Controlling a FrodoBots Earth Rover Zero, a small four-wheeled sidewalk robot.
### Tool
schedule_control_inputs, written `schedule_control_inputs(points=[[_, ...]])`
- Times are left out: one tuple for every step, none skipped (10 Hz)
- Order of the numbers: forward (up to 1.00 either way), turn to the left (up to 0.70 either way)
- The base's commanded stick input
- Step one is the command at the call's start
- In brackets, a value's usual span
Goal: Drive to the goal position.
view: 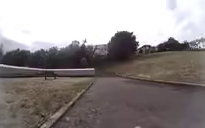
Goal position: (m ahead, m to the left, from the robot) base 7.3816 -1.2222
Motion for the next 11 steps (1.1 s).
schedule_control_inputs(points=[[0.70,0.00],[0.70,0.00],[0.70,0.00],[0.70,0.00],[0.70,0.00],[0.70,0.00],[0.70,0.00],[0.70,0.00],[0.70,0.00],[0.70,0.00],[0.70,0.01]])
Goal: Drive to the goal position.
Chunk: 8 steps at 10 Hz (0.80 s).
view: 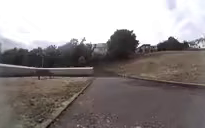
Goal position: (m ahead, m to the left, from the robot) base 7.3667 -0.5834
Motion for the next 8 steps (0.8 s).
schedule_control_inputs(points=[[0.70,0.06],[0.70,0.08],[0.70,0.11],[0.70,0.14],[0.70,0.14],[0.70,0.14],[0.70,0.00],[0.70,0.00]])
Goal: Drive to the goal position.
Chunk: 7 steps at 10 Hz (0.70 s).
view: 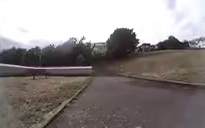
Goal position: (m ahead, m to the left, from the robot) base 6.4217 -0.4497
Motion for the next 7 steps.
schedule_control_inputs(points=[[0.70,0.00],[0.70,0.00],[0.70,0.00],[0.70,0.03],[0.70,0.05],[0.70,0.08],[0.70,0.09]])
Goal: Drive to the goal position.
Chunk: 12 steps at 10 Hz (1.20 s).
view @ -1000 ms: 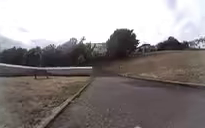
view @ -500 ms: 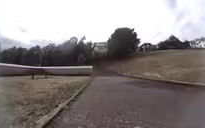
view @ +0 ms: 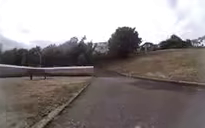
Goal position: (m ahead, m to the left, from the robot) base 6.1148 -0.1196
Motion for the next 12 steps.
schedule_control_inputs(points=[[0.70,0.05],[0.70,0.00],[0.70,0.00],[0.70,0.00],[0.70,0.00],[0.70,0.00],[0.70,0.00],[0.70,0.00],[0.70,0.00],[0.70,0.00],[0.70,0.00],[0.70,0.00]])
